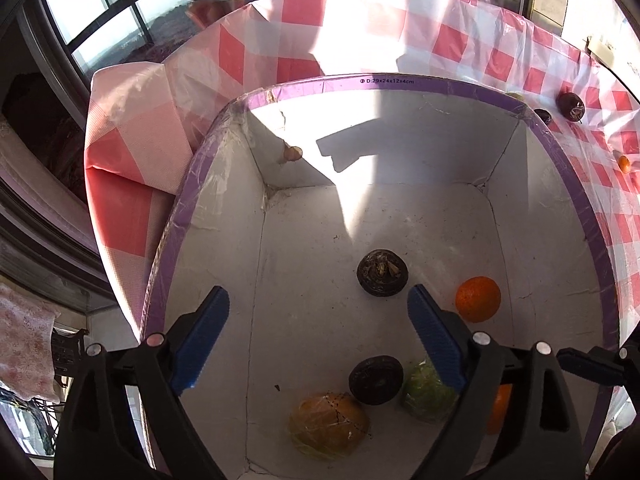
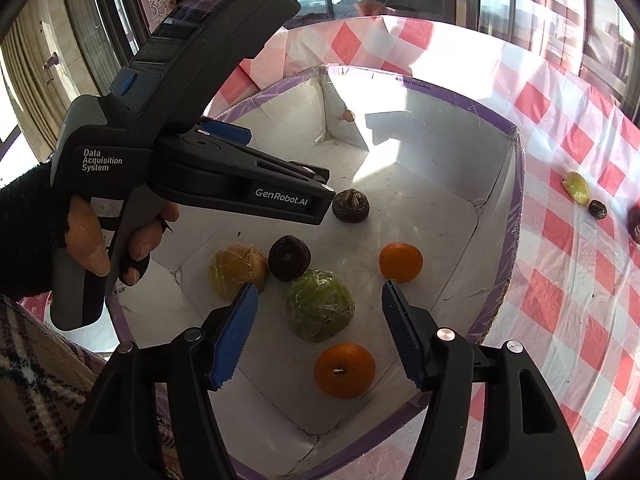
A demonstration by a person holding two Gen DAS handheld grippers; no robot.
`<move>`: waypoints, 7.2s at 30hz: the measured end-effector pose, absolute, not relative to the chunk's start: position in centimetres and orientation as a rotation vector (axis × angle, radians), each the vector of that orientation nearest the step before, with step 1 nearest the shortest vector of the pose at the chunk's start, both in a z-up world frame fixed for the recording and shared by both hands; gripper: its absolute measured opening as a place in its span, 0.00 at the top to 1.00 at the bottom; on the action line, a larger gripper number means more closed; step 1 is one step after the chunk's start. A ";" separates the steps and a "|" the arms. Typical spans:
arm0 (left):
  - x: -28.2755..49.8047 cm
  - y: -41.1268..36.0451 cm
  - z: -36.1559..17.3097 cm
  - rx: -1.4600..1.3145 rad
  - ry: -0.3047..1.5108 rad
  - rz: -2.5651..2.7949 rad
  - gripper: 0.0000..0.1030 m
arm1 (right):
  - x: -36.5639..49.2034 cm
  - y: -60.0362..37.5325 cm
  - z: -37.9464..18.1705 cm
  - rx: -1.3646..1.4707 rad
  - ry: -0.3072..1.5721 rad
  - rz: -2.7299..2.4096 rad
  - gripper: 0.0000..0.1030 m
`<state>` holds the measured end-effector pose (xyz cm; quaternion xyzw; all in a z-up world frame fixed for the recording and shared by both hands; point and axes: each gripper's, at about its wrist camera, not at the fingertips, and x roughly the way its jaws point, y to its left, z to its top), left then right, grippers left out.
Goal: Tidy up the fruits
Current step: 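Move both grippers back over the tablecloth toward the remaining fruits, then grasp a dark date with the left gripper while the right grasps an orange, then carry the date and orange with both grippers over the box, then open both grippers to drop the date and orange into the box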
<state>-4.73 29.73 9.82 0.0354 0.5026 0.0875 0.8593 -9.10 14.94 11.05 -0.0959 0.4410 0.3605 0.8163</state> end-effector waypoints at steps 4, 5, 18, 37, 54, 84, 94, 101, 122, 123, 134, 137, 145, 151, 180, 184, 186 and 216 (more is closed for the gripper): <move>-4.6 28.9 11.5 0.080 0.989 0.207 0.06 | -8.1 11.9 13.1 -0.057 0.886 0.746 0.37; -4.6 28.5 11.9 0.093 0.973 0.212 0.06 | -7.8 11.0 13.6 -0.036 0.870 0.715 0.35; -2.3 14.4 17.5 0.117 0.788 -0.066 0.02 | -5.7 -7.4 12.1 0.062 0.919 0.111 0.19; 0.2 -0.9 7.0 0.254 1.129 -0.189 0.02 | 4.2 -28.6 3.0 0.223 0.994 -0.263 0.20; 9.6 -5.9 2.5 0.143 1.154 -0.051 0.02 | 18.0 -34.2 0.5 0.209 0.908 -0.270 0.40; 25.9 -4.0 1.4 -0.091 1.023 0.016 0.65 | 18.6 -36.2 0.6 0.242 0.891 -0.254 0.58; 19.0 -6.3 3.1 -0.112 1.028 -0.068 0.65 | 19.2 -35.4 0.4 0.229 0.898 -0.259 0.58; 8.3 -10.1 2.6 -0.029 1.117 -0.227 0.65 | 19.5 -34.6 0.4 0.195 0.908 -0.275 0.58; -3.5 -3.2 7.3 0.074 1.068 -0.335 0.65 | 1.4 -20.5 2.4 0.187 1.062 0.003 0.60; -3.6 -2.3 7.9 0.064 1.060 -0.322 0.65 | 0.4 -19.6 2.4 0.194 1.076 0.017 0.60; -3.9 4.8 12.1 0.034 0.950 -0.285 0.65 | -2.1 -11.6 5.0 0.190 1.075 0.124 0.60; -4.1 6.2 13.0 0.022 0.925 -0.289 0.65 | -2.0 -10.0 6.5 0.168 1.044 0.139 0.60; -4.6 11.1 15.3 -0.067 0.858 -0.257 0.65 | -3.7 -6.7 7.6 0.120 1.047 0.160 0.60; -5.2 16.7 16.0 -0.156 0.835 -0.182 0.65 | -4.4 -3.1 9.1 0.088 1.012 0.213 0.60; -8.7 34.2 11.3 -0.157 1.004 0.126 0.65 | -6.9 16.1 12.9 -0.160 0.940 0.677 0.60; -8.6 34.1 10.6 -0.137 1.041 0.116 0.65 | -6.8 16.7 11.6 -0.193 0.998 0.688 0.60; -8.5 33.7 10.5 -0.112 1.042 0.107 0.65 | -6.9 16.9 11.0 -0.210 1.021 0.691 0.60; -7.8 33.3 9.9 -0.088 1.086 0.145 0.28 | -7.0 16.4 10.6 -0.200 1.046 0.683 0.52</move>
